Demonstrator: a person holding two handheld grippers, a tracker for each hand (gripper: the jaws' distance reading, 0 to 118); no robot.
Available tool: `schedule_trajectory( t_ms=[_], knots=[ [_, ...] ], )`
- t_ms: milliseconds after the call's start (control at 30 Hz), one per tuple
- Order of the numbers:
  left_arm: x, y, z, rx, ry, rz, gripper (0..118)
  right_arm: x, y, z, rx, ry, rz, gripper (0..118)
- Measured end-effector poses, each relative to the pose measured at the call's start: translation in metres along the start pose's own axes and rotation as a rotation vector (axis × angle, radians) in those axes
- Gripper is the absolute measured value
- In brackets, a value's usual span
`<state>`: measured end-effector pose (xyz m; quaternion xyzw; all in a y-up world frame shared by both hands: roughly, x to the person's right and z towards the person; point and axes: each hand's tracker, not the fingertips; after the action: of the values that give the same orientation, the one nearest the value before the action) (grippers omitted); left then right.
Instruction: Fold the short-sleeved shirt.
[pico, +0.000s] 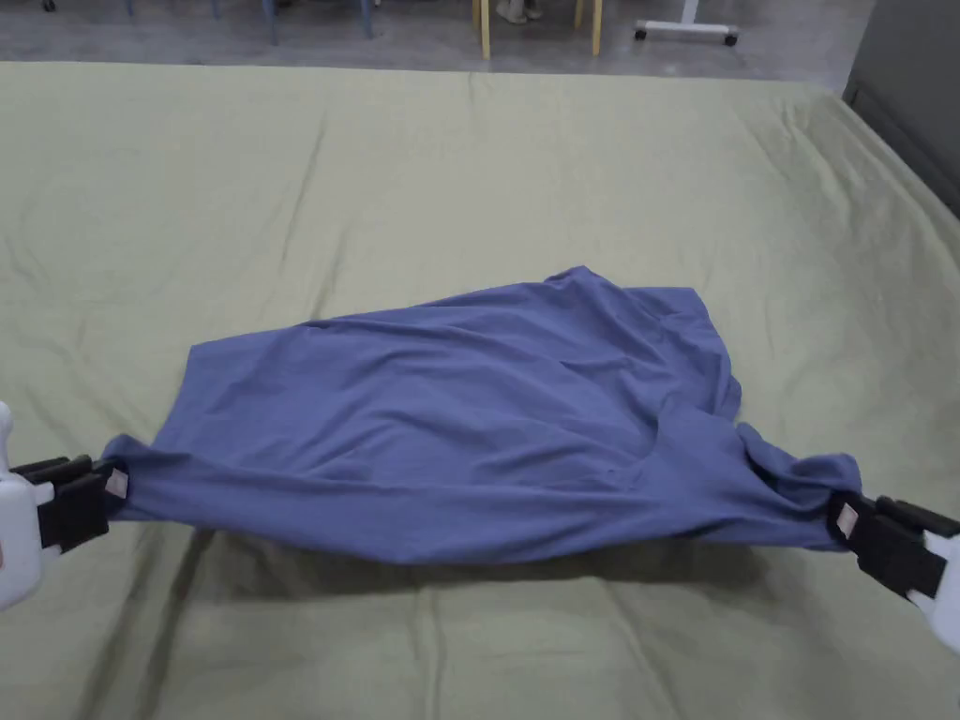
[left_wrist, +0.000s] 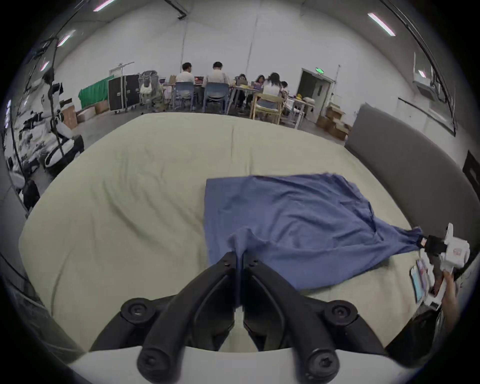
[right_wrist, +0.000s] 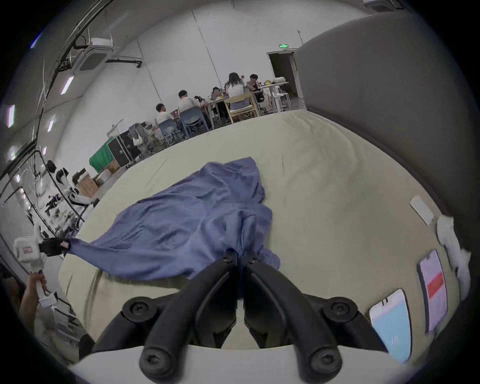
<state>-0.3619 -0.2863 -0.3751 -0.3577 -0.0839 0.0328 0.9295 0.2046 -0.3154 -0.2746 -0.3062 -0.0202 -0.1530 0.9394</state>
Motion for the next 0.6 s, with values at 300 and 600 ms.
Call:
schedule_trajectory(
  t_ms=[300,600],
  knots=[
    [-0.009,-0.061,0.010,-0.181,0.096,-0.105,3,0.014,-0.060,0.037,-0.098,-0.055,-0.056,5],
    [-0.013,-0.084,-0.026,-0.272,0.162,-0.018,41,0.018,-0.066,-0.005,-0.247,-0.155,0.053,46]
  ],
)
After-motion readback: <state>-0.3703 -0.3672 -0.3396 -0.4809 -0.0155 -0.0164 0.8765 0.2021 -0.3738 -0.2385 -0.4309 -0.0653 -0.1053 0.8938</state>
